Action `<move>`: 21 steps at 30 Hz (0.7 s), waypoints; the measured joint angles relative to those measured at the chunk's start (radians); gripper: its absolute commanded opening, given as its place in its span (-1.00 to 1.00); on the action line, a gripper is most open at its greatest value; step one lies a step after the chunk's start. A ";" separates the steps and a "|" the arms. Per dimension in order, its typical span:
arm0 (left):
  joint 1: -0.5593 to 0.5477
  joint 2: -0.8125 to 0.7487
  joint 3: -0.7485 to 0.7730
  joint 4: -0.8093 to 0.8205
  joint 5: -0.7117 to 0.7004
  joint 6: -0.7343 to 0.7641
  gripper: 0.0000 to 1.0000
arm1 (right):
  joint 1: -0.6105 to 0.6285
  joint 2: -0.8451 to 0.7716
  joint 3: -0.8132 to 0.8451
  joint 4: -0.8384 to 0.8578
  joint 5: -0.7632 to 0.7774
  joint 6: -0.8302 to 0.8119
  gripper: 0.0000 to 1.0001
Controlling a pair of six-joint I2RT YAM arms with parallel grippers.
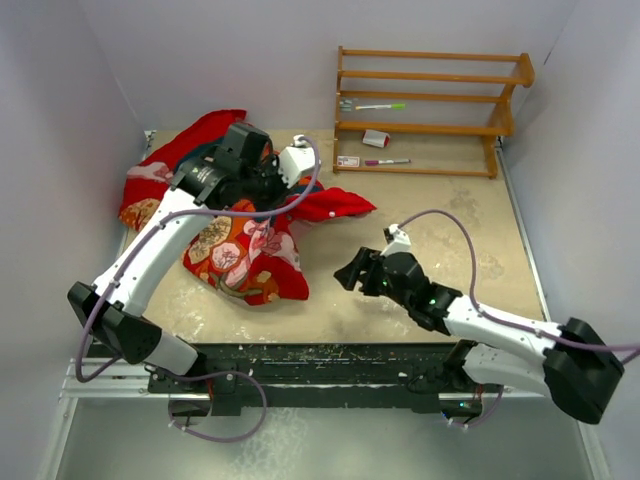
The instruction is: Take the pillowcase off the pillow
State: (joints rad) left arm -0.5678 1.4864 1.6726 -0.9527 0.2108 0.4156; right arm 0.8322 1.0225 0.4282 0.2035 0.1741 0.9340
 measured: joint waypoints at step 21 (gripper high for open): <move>0.041 0.003 -0.016 -0.109 -0.023 -0.010 -1.00 | 0.000 0.512 0.339 0.428 0.084 0.129 0.42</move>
State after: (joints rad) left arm -0.5266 1.4891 1.6562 -1.0618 0.1879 0.4061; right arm 0.8322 1.5341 0.7673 0.6312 0.2584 1.0634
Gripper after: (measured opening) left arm 0.009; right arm 0.732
